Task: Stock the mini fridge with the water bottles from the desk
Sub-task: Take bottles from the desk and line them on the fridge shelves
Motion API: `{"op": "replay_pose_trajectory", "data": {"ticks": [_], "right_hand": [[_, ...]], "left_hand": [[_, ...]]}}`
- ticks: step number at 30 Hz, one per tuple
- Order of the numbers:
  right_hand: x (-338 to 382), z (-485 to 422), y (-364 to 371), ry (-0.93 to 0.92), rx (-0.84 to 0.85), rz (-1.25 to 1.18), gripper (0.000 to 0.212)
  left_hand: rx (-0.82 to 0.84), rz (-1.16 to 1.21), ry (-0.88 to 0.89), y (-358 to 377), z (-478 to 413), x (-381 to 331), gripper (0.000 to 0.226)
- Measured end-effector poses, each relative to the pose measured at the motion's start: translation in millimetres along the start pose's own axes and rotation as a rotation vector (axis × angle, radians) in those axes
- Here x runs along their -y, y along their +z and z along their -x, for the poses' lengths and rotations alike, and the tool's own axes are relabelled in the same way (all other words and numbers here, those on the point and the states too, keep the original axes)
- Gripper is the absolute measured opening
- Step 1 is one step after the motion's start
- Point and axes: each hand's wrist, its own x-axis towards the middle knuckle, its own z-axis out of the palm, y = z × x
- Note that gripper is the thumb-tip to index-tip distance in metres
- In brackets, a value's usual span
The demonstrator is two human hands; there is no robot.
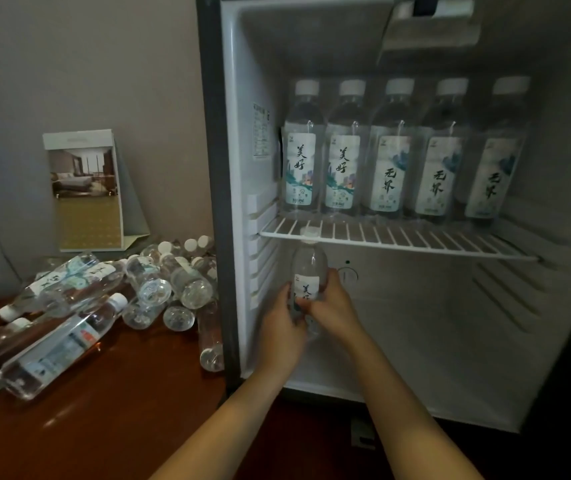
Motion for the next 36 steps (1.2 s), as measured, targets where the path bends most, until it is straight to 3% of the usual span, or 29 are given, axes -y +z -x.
{"op": "replay_pose_trajectory", "data": {"ticks": [14,26,33,36], "right_hand": [[-12,-61,19,0.057,0.0,0.016,0.056],[-13,-52,21,0.095,0.039,0.087,0.053],[-16,-34,17,0.167,0.095,0.01,0.051],[-18,-20,12,0.181,0.062,-0.052,0.067]], "left_hand": [[0.03,-0.092,-0.037,9,-28,23,0.061],[0.104,-0.18,-0.079,2,-16,17,0.065],[0.186,-0.229,-0.11,-2,-2,3,0.07],[0.169,-0.227,-0.135,-7,2,-4,0.066]]}}
